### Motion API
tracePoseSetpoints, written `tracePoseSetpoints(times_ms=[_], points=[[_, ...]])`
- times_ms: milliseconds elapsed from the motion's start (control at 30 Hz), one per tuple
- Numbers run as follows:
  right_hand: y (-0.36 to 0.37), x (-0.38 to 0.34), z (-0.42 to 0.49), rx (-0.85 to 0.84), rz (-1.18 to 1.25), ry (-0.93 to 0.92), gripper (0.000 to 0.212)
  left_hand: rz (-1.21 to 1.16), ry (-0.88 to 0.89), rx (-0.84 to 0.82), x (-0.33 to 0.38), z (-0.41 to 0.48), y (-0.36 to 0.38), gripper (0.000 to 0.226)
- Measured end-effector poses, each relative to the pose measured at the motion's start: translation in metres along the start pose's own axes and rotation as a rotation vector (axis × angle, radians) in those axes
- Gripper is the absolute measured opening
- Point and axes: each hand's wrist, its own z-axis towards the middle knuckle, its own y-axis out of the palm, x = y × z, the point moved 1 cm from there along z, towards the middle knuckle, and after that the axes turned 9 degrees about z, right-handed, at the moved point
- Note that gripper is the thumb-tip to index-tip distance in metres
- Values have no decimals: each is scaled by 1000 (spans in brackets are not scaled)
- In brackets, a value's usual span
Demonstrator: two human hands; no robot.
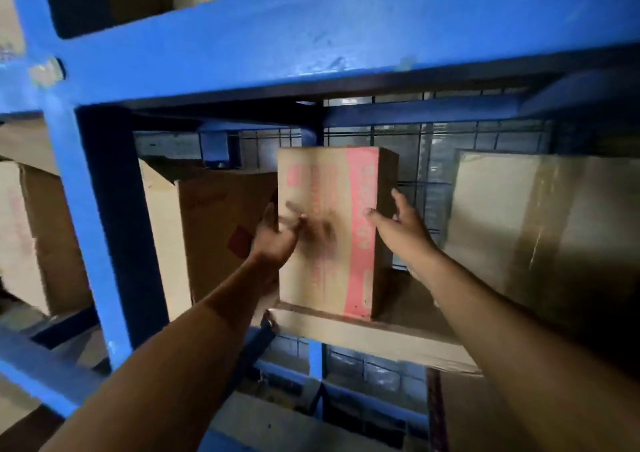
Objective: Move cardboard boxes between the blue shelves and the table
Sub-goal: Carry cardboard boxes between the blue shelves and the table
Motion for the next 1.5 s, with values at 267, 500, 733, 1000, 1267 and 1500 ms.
tracePoseSetpoints(times_ms=[267, 500, 733, 1000, 1267, 1500], points=[[27, -5, 32, 150, 91, -81, 86, -89, 24, -72, 16, 43, -10, 94], [2, -66, 16, 268, 253, -88, 75, -347, 30, -57, 62, 28, -29, 100], [-17, -90, -36, 51, 386, -34, 20, -239, 85, -134, 85, -33, -51, 93], [-69, -91, -139, -36, 510, -51, 21, -199, 263, -79, 111, -163, -74, 80], [-116, -128, -228, -203, 508, -37, 26, -213, 167, -6, 150, -285, -98, 79], [-85, -165, -299, -373, 561, -112, 12, -131, 124, 97, 150, -357, -173, 72]])
